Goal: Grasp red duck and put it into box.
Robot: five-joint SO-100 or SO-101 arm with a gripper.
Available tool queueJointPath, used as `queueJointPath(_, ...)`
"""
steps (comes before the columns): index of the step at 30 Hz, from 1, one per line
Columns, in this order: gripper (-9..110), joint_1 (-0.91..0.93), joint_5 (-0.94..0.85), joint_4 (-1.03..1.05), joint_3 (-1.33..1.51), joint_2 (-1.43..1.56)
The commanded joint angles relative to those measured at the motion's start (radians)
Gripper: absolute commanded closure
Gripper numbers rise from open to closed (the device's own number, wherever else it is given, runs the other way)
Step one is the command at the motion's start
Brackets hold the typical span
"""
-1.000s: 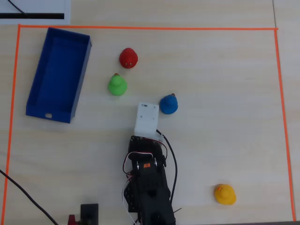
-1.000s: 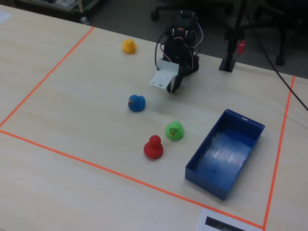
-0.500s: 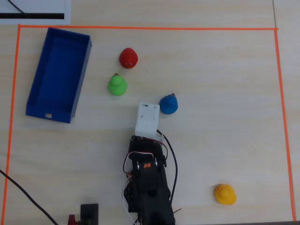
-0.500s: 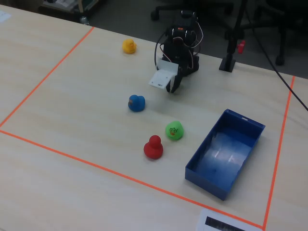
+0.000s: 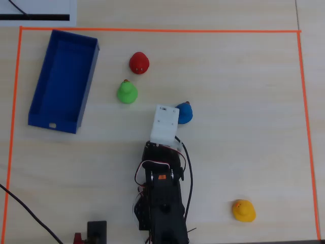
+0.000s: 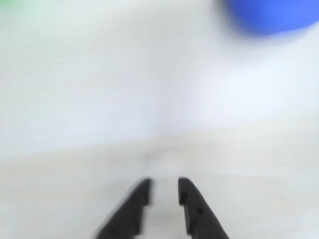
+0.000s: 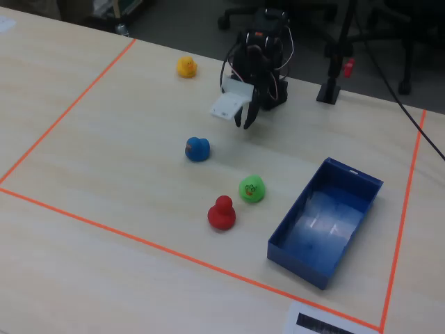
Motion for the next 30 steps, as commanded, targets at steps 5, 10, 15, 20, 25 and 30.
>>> queueJointPath(5,70,0.014,-0.012,-0.057,-0.634,-0.623)
queueJointPath(10,61,0.015,0.000,-0.083,-0.960,-0.950)
queueJointPath(15,60,0.028,0.002,-0.152,-1.147,-1.213)
queueJointPath(20,60,0.025,-0.003,-0.219,-1.292,-1.454)
queueJointPath(25,60,0.014,-0.003,-0.221,-1.453,-1.641)
queueJointPath(30,60,-0.017,-0.003,-0.270,-1.468,-1.713)
